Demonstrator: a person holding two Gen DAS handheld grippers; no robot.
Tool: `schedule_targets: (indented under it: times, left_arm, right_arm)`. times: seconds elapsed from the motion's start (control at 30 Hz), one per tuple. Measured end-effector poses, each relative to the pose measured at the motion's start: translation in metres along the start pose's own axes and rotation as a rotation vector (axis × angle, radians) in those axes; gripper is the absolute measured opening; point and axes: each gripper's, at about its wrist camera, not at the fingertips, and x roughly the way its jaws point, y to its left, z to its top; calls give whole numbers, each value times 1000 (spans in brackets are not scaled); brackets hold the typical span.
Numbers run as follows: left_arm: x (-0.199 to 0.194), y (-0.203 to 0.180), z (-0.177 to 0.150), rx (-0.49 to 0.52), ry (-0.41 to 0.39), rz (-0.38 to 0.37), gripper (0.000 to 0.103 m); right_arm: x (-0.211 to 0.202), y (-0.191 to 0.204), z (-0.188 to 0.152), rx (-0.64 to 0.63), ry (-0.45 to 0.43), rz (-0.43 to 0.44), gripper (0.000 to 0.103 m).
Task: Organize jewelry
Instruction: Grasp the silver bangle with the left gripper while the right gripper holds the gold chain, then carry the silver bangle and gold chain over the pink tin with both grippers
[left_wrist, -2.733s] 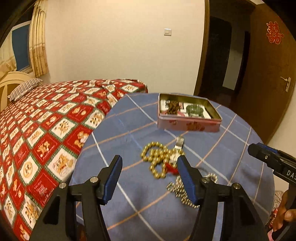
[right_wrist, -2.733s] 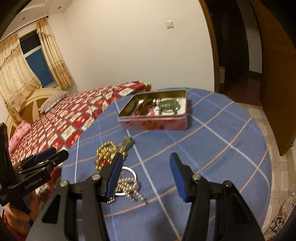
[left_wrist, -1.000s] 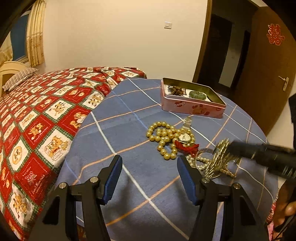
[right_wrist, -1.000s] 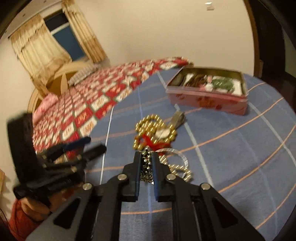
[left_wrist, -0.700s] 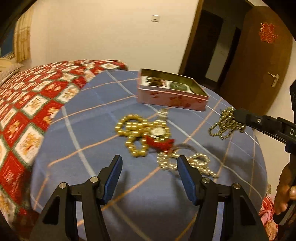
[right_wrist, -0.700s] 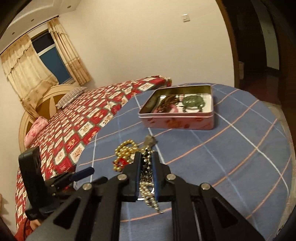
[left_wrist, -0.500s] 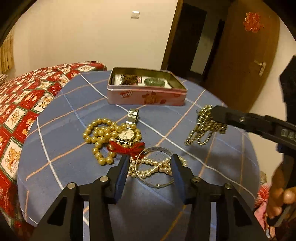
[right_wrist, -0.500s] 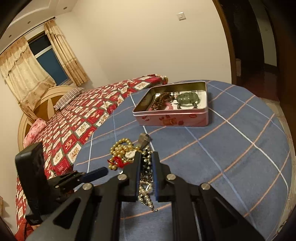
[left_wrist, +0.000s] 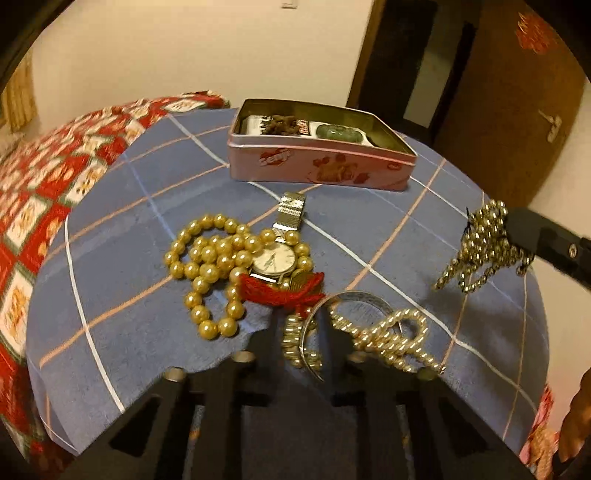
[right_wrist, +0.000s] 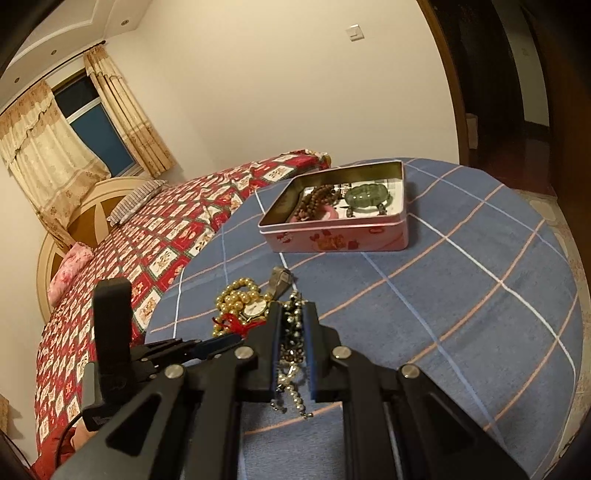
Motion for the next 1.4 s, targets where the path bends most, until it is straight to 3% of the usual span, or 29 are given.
schedule_targets:
  times: [0.23,0.63,1.0,1.4]
  left_arm:
    - [-17,-8,2,7,-76,-70,6]
    - [-68,-5,24,-67,-240,-226,6]
    - [-80,2,47,-76,-304,-202,6]
    - [-79,11,106,-75,-405,-171,6]
  right_arm:
    - [-5,-10,1,27,-14,-20,14]
    - [-15,-16,10,44,-57,-34,14]
    - [-20,-14,35,13,-97,-43,14]
    - [-10,-10,100,-37,-177,-50,14]
